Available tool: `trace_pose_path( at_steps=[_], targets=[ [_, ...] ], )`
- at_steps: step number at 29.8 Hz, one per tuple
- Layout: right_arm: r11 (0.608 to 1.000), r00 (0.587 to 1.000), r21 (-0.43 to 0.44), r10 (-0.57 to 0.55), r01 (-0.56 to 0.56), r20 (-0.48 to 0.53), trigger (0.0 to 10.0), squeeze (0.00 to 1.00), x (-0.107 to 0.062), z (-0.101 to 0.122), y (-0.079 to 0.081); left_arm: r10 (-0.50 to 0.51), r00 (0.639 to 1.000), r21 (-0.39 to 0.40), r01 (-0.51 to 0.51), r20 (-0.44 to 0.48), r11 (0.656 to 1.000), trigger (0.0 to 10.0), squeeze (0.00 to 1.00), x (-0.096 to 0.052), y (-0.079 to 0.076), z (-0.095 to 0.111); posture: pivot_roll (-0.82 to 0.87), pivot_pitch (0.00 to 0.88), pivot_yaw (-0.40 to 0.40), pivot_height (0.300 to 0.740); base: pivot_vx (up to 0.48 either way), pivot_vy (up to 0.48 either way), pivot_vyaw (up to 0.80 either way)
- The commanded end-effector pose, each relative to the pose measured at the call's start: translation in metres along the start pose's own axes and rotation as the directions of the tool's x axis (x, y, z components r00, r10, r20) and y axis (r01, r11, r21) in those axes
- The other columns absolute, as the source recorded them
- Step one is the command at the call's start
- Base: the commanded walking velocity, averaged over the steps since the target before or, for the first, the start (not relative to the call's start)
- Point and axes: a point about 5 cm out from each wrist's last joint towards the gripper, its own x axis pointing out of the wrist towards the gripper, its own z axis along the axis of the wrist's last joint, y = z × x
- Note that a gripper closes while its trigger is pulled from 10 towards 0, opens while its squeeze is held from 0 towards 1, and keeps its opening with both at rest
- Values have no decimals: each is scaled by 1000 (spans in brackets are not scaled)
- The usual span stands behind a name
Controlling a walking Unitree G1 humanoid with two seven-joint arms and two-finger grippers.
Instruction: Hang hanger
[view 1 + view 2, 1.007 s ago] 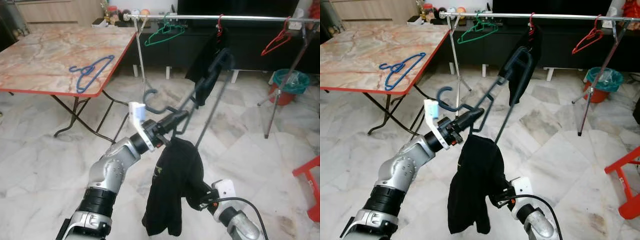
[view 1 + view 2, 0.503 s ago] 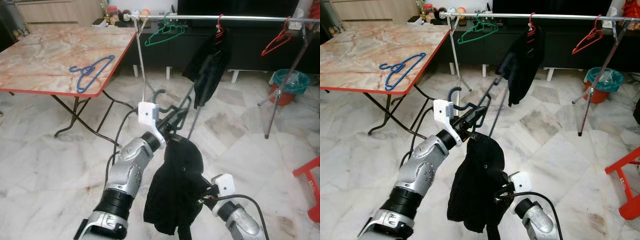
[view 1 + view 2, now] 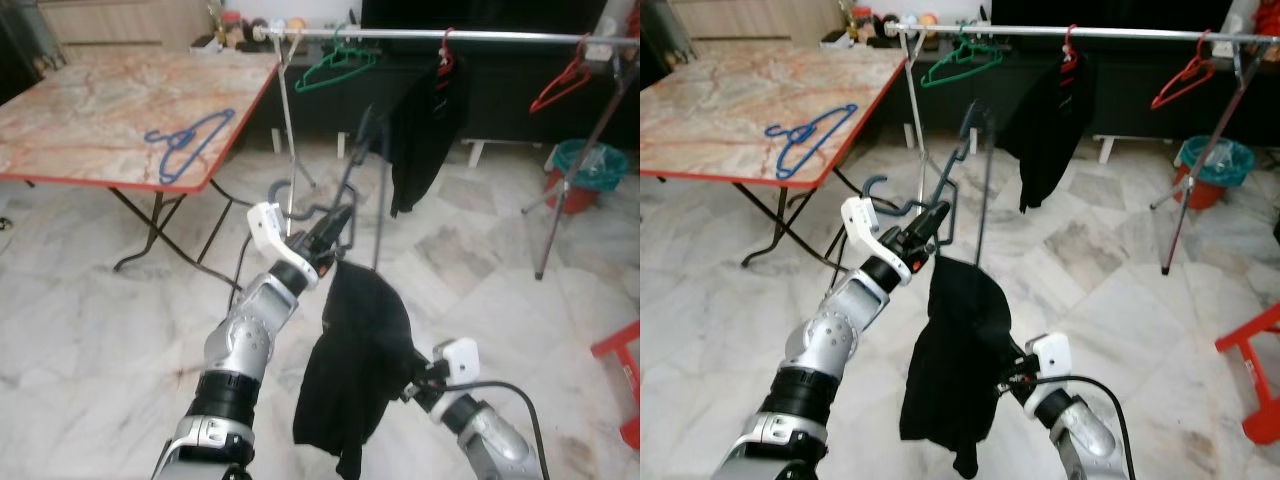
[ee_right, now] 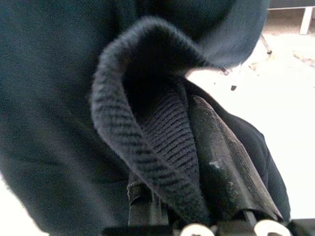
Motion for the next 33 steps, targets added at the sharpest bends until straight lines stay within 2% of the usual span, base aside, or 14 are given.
trace_pose_path(
  at_steps=[1, 3, 4, 6, 9, 11, 13, 15, 20, 23, 28, 29, 30, 33],
  targets=[
    [1000, 1000, 6, 16, -16, 0, 10000, 0, -2, 3, 0, -172, 985, -95, 171, -5, 981, 10000, 0, 13, -28, -13, -30, 0, 52, 740, 0, 0, 0],
    [999, 1000, 20, 27, -27, -2, 10000, 0, -4, 4, 0, -241, 970, -140, 233, -41, 962, 10000, 0, 10, -35, -16, -31, 0, 53, 740, 0, 0, 0],
    [998, 999, 33, 53, -53, -9, 10000, 0, -5, 5, 2, -295, 953, -138, 282, -76, 949, 10000, 0, 8, -41, -19, -32, 0, 53, 740, 0, 0, 0],
    [993, 995, 66, 96, -96, -4, 10000, 0, -7, 5, 6, -324, 941, -114, 313, -96, 943, 10000, 0, 7, -46, -22, -33, 0, 54, 740, 0, 0, 0],
    [979, 985, 109, 172, -172, 7, 10000, 0, -9, 6, 14, -361, 931, -165, 348, -54, 923, 10000, 0, 7, -51, -19, -34, 0, 55, 740, 0, 0, 0],
    [965, 975, 142, 221, -219, 5, 10000, 0, -11, 5, 20, -320, 946, -74, 316, -50, 946, 10000, 0, 10, -48, -16, -34, 0, 55, 740, 0, 0, 0],
    [961, 971, 144, 240, -237, -2, 10000, 0, -12, 5, 22, -278, 960, -24, 277, -43, 961, 10000, 0, 12, -45, -15, -32, 0, 55, 740, 0, 0, 0],
    [959, 970, 151, 245, -241, -6, 10000, 0, -13, 5, 23, -187, 982, 45, 188, -22, 981, 10000, 0, 17, -37, -11, -34, 0, 58, 740, 0, 0, 0],
    [953, 966, 165, 258, -253, -9, 10000, 0, -17, 5, 23, -59, 998, 158, 55, 20, 986, 10000, 0, 21, -26, -3, -35, 4, 58, 740, 0, 0, 0],
    [949, 964, 176, 267, -262, -7, 10000, 0, -18, 5, 23, -38, 998, 177, 30, 41, 984, 10000, 0, 21, -24, -2, -35, 4, 58, 740, 0, 0, 0],
    [943, 959, 184, 282, -277, -4, 10000, 0, -19, 6, 24, 19, 993, 148, -36, 114, 988, 10000, 0, 23, -20, 4, -35, 5, 58, 740, 0, 0, 0],
    [937, 955, 194, 296, -292, 5, 10000, 0, -19, 7, 25, 67, 978, 69, -82, 198, 994, 10000, 0, 25, -18, 12, -34, 8, 58, 740, 0, 0, 0],
    [937, 955, 194, 296, -292, 5, 10000, 0, -19, 7, 25, 67, 978, 69, -82, 198, 994, 10000, 0, 25, -18, 12, -34, 8, 58, 740, 0, 0, 0],
    [925, 947, 209, 321, -316, 9, 10000, 0, -19, 8, 28, 125, 946, -31, -121, 299, 992, 10000, 0, 28, -16, 24, -34, 7, 56, 740, 0, 0, 0]
  ],
)
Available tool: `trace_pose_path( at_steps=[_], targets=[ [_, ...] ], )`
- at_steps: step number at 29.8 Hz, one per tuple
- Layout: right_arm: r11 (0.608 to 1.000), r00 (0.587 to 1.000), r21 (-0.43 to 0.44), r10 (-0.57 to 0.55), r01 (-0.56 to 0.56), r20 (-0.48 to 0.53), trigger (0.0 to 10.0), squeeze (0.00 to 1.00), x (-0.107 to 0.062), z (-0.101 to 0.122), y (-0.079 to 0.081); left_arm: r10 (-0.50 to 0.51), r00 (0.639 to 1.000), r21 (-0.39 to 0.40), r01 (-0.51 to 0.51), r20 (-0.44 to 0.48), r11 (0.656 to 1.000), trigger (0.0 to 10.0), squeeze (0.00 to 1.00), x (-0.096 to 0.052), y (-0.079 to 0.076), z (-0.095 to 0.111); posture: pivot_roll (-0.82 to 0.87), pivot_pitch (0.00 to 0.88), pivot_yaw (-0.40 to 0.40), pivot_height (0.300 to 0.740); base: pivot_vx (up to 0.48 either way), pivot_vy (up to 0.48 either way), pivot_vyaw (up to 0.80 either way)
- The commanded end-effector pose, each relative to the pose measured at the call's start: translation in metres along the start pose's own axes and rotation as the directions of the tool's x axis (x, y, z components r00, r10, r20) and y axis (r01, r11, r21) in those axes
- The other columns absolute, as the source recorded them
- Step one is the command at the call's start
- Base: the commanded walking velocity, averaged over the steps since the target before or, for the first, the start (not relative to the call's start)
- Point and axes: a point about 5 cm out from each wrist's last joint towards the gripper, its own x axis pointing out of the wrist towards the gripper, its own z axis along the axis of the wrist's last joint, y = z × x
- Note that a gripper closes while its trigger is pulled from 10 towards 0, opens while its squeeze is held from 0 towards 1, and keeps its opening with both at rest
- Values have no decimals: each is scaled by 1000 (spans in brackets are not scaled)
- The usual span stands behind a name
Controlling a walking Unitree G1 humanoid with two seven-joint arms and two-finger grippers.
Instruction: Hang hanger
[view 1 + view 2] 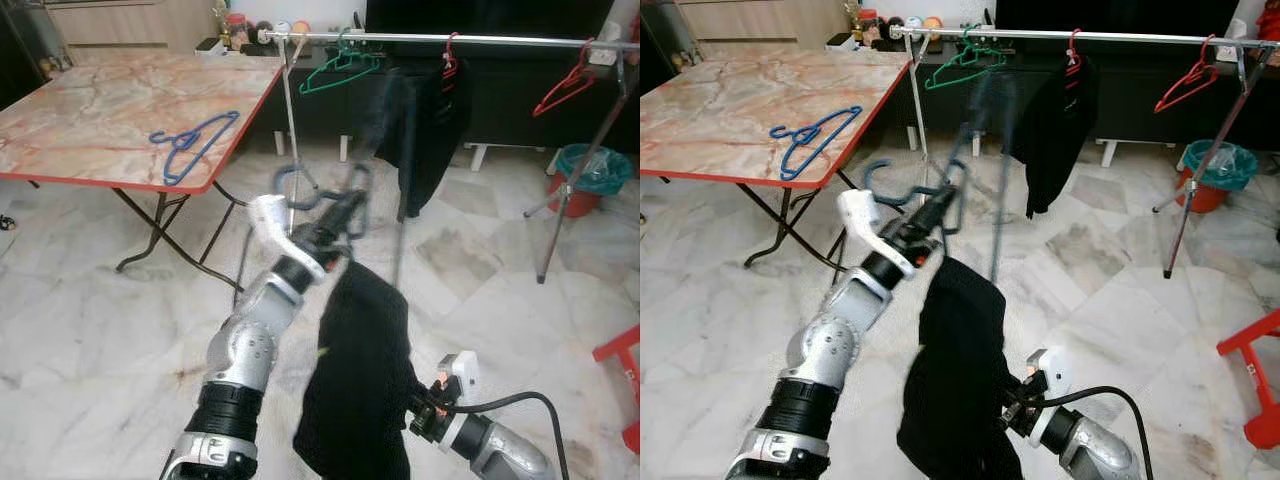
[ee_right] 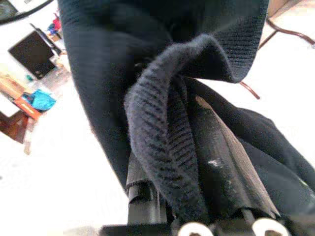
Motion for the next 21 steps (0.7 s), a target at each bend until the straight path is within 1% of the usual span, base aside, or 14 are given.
trace_pose_path(
  at_steps=[1, 3, 6, 7, 9, 11, 14, 15, 16, 17, 18, 19, 20, 21],
  targets=[
    [999, 999, -10, 44, -44, 18, 10000, 0, 4, 6, 5, -83, 991, -120, 95, 101, 988, 10000, 0, 30, -39, -1, -34, 7, 56, 740, 0, 0, 0],
    [998, 998, -2, 59, -59, 18, 10000, 0, 5, 6, 7, -57, 988, -137, 77, 146, 988, 10000, 0, 34, -40, 5, -28, 6, 54, 740, 0, 0, 0],
    [998, 998, 4, 61, -61, 17, 10000, 0, 4, 5, 7, -22, 983, -135, 48, 184, 990, 10000, 0, 39, -43, 8, -27, 6, 53, 740, 0, 0, 0],
    [998, 998, 4, 61, -61, 17, 10000, 0, 4, 5, 7, -22, 983, -135, 48, 184, 990, 10000, 0, 39, -43, 8, -27, 6, 53, 740, 0, 0, 0],
    [997, 998, 18, 69, -69, 12, 10000, 0, 2, 4, 7, 23, 976, -140, 8, 217, 990, 10000, 0, 44, -46, 11, -25, 9, 53, 740, 0, 0, 0],
    [996, 997, 32, 79, -79, 4, 10000, 0, 1, 1, 7, 52, 974, -160, -16, 222, 987, 10000, 0, 49, -52, 9, -22, 8, 52, 740, 0, 0, 0],
    [996, 997, 42, 79, -79, 6, 10000, 0, 1, 0, 7, 37, 977, -181, 1, 209, 984, 10000, 0, 51, -56, 6, -22, 8, 52, 740, 0, 0, 0],
    [996, 998, 53, 68, -69, 11, 10000, 0, 2, -1, 6, -57, 988, -321, 101, 143, 942, 10000, 0, 53, -73, -7, -22, 7, 53, 740, 0, 0, 0],
    [996, 998, 53, 68, -69, 11, 10000, 0, 2, -1, 6, -57, 988, -321, 101, 143, 942, 10000, 0, 53, -73, -7, -22, 7, 53, 740, 0, 0, 0],
    [997, 998, 54, 63, -64, 11, 10000, 0, 2, -2, 6, -88, 988, -369, 129, 125, 921, 10000, 0, 53, -79, -11, -22, 7, 53, 740, 0, 0, 0],
    [997, 999, 53, 51, -51, 10, 10000, 0, 2, -3, 4, -92, 989, -462, 134, 112, 877, 10000, 0, 52, -83, -15, -22, 7, 53, 740, 0, 0, 0],
    [998, 999, 51, 46, -46, 8, 10000, 0, 2, -4, 3, -100, 990, -512, 137, 99, 848, 10000, 0, 51, -88, -19, -14, 6, 54, 740, 0, 0, 0],
    [998, 999, 51, 46, -46, 8, 10000, 0, 2, -4, 3, -100, 990, -512, 137, 99, 848, 10000, 0, 51, -88, -19, -14, 6, 54, 740, 0, 0, 0],
    [998, 999, 50, 42, -42, 7, 10000, 0, 2, -5, 3, -114, 989, -550, 145, 89, 822, 10000, 0, 51, -92, -22, -13, 4, 54, 740, 0, 0, 0]
  ],
)
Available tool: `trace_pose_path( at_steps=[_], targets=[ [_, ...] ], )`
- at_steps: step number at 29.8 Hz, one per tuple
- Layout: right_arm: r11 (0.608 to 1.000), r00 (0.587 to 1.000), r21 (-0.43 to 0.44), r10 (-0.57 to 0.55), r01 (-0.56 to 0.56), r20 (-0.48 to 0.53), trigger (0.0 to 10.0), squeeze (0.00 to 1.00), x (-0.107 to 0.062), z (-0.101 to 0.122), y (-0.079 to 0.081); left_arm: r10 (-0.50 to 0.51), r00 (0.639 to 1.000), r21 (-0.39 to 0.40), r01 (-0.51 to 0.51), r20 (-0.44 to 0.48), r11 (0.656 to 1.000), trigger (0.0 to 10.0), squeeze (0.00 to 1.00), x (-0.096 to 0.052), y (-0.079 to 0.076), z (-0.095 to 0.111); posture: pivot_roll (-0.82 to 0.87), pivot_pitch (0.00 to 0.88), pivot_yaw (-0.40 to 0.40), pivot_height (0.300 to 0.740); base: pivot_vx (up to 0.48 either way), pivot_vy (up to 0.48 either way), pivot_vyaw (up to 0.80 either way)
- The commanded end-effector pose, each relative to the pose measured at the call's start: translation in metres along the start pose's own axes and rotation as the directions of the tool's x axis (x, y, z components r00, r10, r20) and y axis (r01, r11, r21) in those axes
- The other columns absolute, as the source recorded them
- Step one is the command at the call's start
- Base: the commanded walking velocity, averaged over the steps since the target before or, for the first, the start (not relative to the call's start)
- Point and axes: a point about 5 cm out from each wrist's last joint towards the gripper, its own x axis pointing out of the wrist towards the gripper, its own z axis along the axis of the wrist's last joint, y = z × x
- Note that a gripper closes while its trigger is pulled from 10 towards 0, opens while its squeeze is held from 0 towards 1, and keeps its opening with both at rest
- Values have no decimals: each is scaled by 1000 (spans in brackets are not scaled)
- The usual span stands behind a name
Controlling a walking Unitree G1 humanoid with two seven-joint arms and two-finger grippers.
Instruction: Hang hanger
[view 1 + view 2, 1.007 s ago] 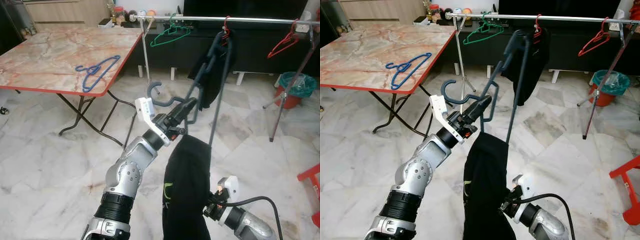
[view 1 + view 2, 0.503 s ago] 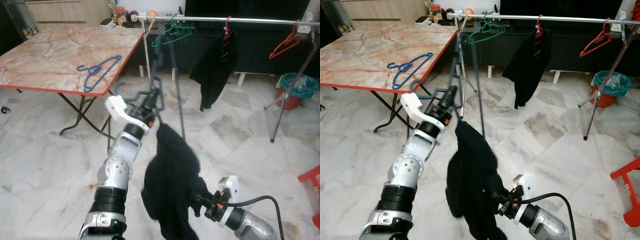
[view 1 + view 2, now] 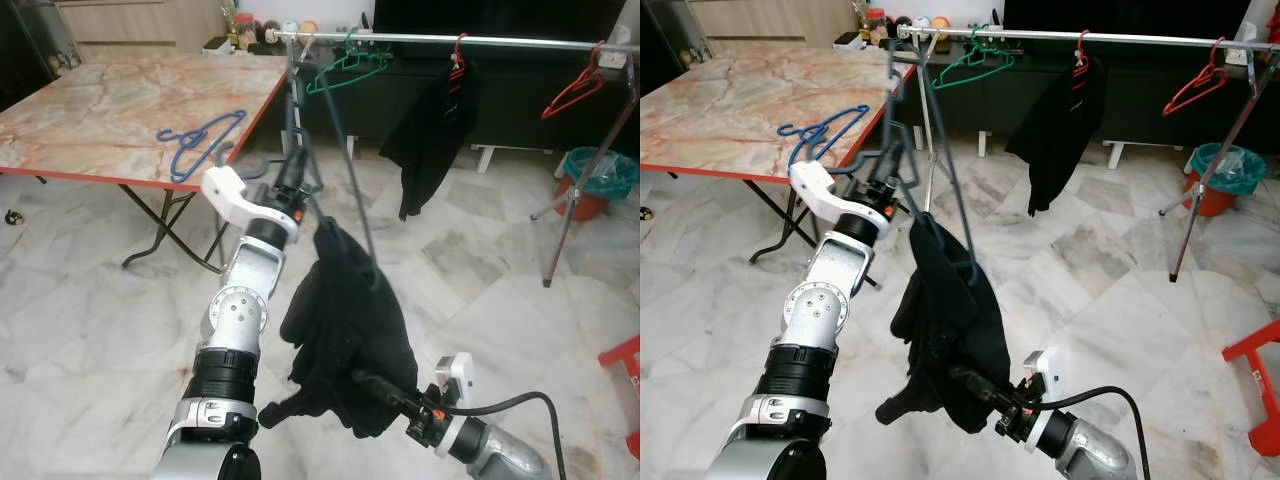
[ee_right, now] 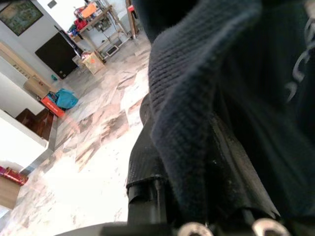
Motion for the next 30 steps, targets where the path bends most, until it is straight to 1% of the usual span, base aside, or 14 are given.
trace_pose_path(
  at_steps=[1, 4, 5, 6, 9, 10, 11, 12, 13, 24, 25, 27, 29, 30],
  targets=[
    [1000, 1000, -8, -11, 11, 6, 10000, 0, 0, 0, -1, -158, 987, -316, 143, -21, 938, 10000, 0, 18, -59, -63, -13, 4, 54, 740, 0, 0, 0],
    [1000, 1000, -9, -22, 22, 5, 10000, 0, -1, 0, -3, -166, 986, -391, 140, -33, 909, 10000, 0, 18, -64, -68, -15, 4, 54, 740, 0, 0, 0],
    [998, 998, -25, -59, 59, 3, 10000, 0, -1, -2, -6, -203, 978, -493, 151, -53, 857, 10000, 0, 18, -73, -74, -14, 0, 55, 740, 0, 0, 0],
    [998, 998, -25, -59, 59, 3, 10000, 0, -1, -2, -6, -203, 978, -493, 151, -53, 857, 10000, 0, 18, -73, -74, -14, 0, 55, 740, 0, 0, 0],
    [992, 993, -36, -117, 118, 11, 10000, 0, -2, -3, -10, -259, 962, -564, 167, -86, 809, 10000, 0, 16, -85, -80, -10, 0, 56, 740, 0, 0, 0],
    [989, 990, -50, -140, 140, 9, 10000, 0, -1, -4, -13, -268, 952, -665, 106, -147, 739, 10000, 0, 11, -95, -93, -7, 0, 58, 740, 0, 0, 0],
    [989, 990, -50, -140, 140, 9, 10000, 0, -1, -4, -13, -268, 952, -665, 106, -147, 739, 10000, 0, 11, -95, -93, -7, 0, 58, 740, 0, 0, 0],
    [984, 986, -63, -166, 166, 12, 10000, 0, 0, -4, -15, -268, 947, -715, 63, -178, 696, 10000, 0, 8, -98, -100, -7, 0, 58, 740, 0, 0, 0],
    [975, 977, -71, -210, 212, 33, 10000, 0, 1, -3, -19, -257, 946, -731, 32, -199, 682, 10000, 0, 4, -99, -106, -8, 0, 60, 740, 0, 0, 0],
    [957, 959, -94, -268, 276, 87, 10000, 0, 9, 7, -26, -129, 939, -744, -164, -319, 648, 10000, 0, -4, -95, -134, -4, 0, 57, 740, 0, 0, 0],
    [951, 955, -109, -282, 291, 92, 10000, 0, 9, 8, -27, -65, 931, -719, -231, -358, 655, 10000, 0, -4, -91, -138, -4, 0, 57, 740, 0, 0, 0],
    [928, 935, -131, -335, 349, 113, 10000, 0, 8, 10, -31, 33, 876, -660, -386, -481, 644, 10000, 0, -8, -83, -153, -4, 0, 58, 740, 0, 0, 0],
    [902, 914, -154, -385, 403, 130, 10000, 0, 6, 13, -37, 11, 828, -626, -432, -560, 650, 10000, 0, -13, -85, -164, -4, 0, 58, 740, 0, 0, 0],
    [895, 906, -154, -400, 418, 137, 10000, 0, 6, 14, -38, -5, 822, -613, -420, -569, 669, 10000, 0, -14, -87, -165, -7, 0, 61, 740, 0, 0, 0]
  ],
)
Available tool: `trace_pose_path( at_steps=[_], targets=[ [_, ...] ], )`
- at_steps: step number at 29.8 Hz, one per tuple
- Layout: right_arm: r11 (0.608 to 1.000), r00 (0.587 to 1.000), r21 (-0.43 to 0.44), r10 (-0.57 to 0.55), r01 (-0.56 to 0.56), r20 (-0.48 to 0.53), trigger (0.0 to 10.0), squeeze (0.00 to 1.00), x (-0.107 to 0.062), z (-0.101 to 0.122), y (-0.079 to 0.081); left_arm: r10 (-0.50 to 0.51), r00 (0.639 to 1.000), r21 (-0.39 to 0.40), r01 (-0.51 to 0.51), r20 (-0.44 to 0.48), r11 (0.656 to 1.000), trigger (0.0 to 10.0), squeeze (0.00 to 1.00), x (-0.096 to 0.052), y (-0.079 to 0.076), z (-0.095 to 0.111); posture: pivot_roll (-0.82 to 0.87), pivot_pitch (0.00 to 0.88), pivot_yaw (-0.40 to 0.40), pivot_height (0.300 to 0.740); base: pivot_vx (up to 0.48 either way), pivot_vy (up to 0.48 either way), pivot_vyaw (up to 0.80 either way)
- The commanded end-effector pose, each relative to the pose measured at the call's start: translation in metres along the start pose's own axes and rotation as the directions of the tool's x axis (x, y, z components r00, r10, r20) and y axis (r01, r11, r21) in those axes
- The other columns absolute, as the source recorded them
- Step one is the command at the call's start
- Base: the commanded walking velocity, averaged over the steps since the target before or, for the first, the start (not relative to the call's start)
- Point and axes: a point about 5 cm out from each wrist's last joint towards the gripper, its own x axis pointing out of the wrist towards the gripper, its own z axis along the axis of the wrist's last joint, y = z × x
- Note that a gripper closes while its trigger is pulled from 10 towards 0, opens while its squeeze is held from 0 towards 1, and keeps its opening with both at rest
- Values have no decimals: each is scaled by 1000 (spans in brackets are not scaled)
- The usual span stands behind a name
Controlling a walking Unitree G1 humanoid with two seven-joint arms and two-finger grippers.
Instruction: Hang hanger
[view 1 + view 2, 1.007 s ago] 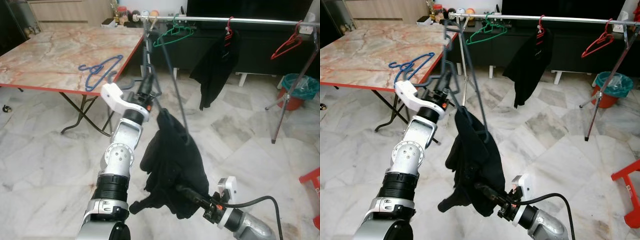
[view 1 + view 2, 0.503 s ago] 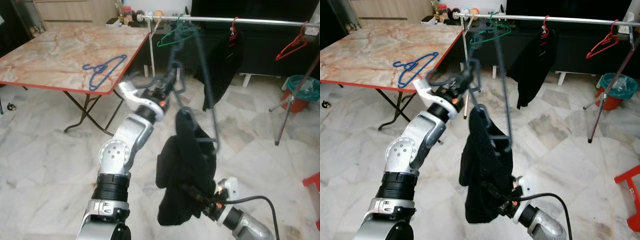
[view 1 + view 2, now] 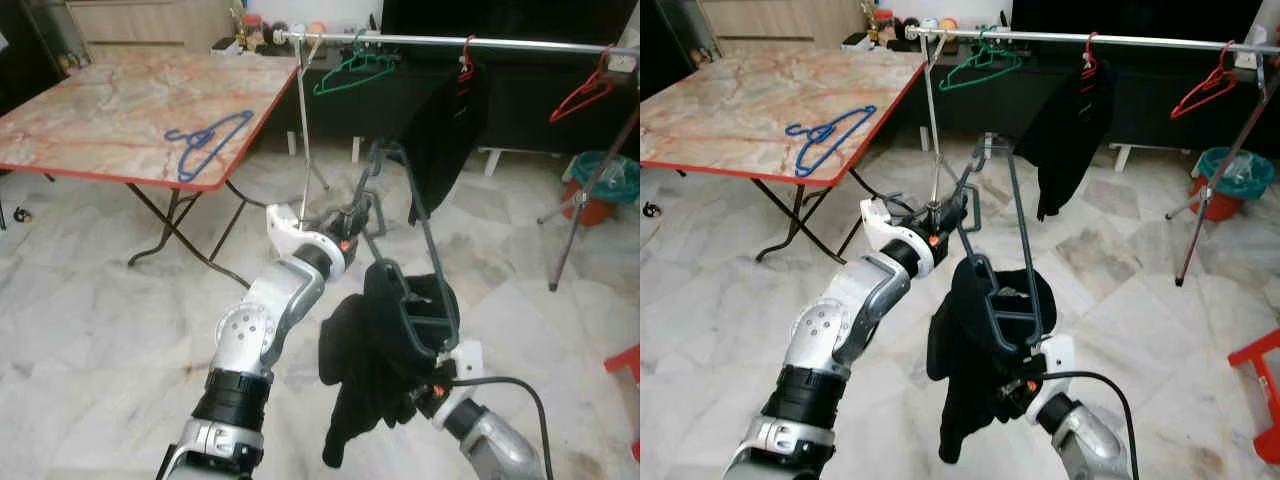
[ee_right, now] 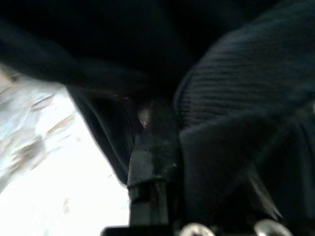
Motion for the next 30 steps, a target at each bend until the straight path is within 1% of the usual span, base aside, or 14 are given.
trace_pose_path(
  at_steps=[1, 2, 4, 5, 7, 9, 10, 11, 12, 13, 14, 15, 17, 30],
  targets=[
    [999, 999, -22, -44, 45, 30, 10000, 0, 2, 5, -4, -244, 928, -353, 136, -281, 926, 10000, 0, 15, -62, -123, -7, 0, 61, 740, 0, 0, 0],
    [998, 998, -24, -55, 56, 34, 10000, 0, 2, 6, -5, -245, 930, -368, 134, -275, 920, 10000, 0, 13, -63, -123, -7, 0, 61, 740, 0, 0, 0],
    [996, 996, -38, -81, 82, 39, 10000, 0, 2, 8, -9, -221, 932, -352, 111, -288, 929, 10000, 0, 12, -62, -124, -3, 0, 62, 740, 0, 0, 0],
    [994, 995, -48, -92, 93, 33, 10000, 0, 3, 8, -10, -194, 936, -371, 75, -294, 925, 10000, 0, 12, -60, -125, -1, 0, 62, 740, 0, 0, 0],
    [994, 995, -55, -95, 96, 28, 10000, 0, 4, 8, -11, -166, 934, -340, 52, -315, 939, 10000, 0, 12, -58, -127, -3, 0, 61, 740, 0, 0, 0],
    [991, 995, -90, -99, 99, 11, 10000, 0, 5, 7, -10, -153, 919, -346, 19, -363, 938, 10000, 0, 11, -60, -134, -1, 0, 61, 740, 0, 0, 0],
    [991, 995, -90, -99, 99, 11, 10000, 0, 5, 7, -10, -153, 919, -346, 19, -363, 938, 10000, 0, 11, -60, -134, -1, 0, 61, 740, 0, 0, 0],
    [992, 995, -87, -94, 95, 13, 10000, 0, 8, 6, -7, -155, 907, -294, 36, -391, 955, 10000, 0, 8, -63, -138, 1, 0, 61, 740, 0, 0, 0],
    [992, 996, -84, -93, 94, 15, 10000, 0, 9, 5, -4, -184, 895, -247, 87, -406, 965, 10000, 0, 5, -65, -138, 2, 0, 62, 740, 0, 0, 0],
    [992, 996, -84, -93, 94, 15, 10000, 0, 9, 5, -4, -184, 895, -247, 87, -406, 965, 10000, 0, 5, -65, -138, 2, 0, 62, 740, 0, 0, 0],
    [992, 995, -84, -95, 96, 17, 10000, 0, 10, 5, -3, -230, 884, -154, 181, -407, 971, 10000, 0, 2, -67, -135, -3, 0, 63, 740, 0, 0, 0],
    [992, 995, -84, -96, 97, 17, 10000, 0, 10, 5, -3, -247, 882, -114, 220, -401, 969, 10000, 0, 2, -68, -132, -4, 1, 62, 740, 0, 0, 0],
    [991, 995, -86, -101, 102, 11, 10000, 0, 10, 3, -3, -262, 891, -61, 258, -371, 964, 10000, 0, 2, -69, -123, -4, 0, 64, 740, 0, 0, 0],
    [991, 995, -86, -101, 102, 11, 10000, 0, 10, 3, -3, -262, 891, -61, 258, -371, 964, 10000, 0, 2, -69, -123, -4, 0, 64, 740, 0, 0, 0]
  ],
)
